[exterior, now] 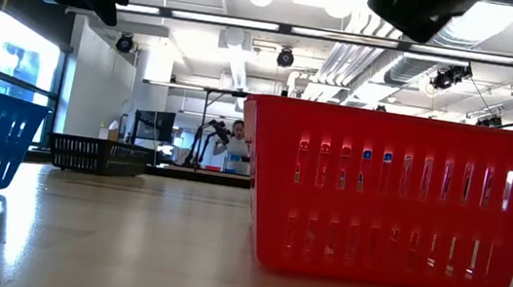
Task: Stack baskets on shelf by color
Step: Stack the left red bin on the top red bin on the shelf
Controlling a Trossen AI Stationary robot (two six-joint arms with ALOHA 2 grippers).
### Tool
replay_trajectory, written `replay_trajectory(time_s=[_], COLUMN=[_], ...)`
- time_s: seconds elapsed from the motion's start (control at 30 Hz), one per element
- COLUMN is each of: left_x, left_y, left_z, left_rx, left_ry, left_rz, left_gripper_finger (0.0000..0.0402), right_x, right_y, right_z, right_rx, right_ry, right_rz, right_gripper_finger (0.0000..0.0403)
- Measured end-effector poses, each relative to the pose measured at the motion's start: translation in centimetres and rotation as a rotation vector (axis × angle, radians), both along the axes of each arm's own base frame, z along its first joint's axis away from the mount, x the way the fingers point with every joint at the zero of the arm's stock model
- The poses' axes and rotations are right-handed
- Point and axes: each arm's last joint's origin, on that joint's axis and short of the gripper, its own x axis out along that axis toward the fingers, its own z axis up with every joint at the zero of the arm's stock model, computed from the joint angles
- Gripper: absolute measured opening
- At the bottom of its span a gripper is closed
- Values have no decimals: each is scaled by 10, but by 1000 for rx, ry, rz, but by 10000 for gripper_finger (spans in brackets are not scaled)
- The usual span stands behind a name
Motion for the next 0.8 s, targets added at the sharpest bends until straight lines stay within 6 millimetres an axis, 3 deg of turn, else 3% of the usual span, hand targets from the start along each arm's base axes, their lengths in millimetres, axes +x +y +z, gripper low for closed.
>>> replay_trajectory(time_s=[0.4, 0.8], left_x=[0, 1], left_y=[0, 1], left_z=[0, 0], left_rx=[-13, 11], left_ry=[-3, -6], left_rz=[26, 46], left_gripper_finger=[147, 147], right_x=[6, 11], right_y=[21, 26], right_z=[-32, -56], right_rx=[-7, -2], right_ry=[36, 92], right_rz=[8, 30], right_gripper_finger=[149, 149])
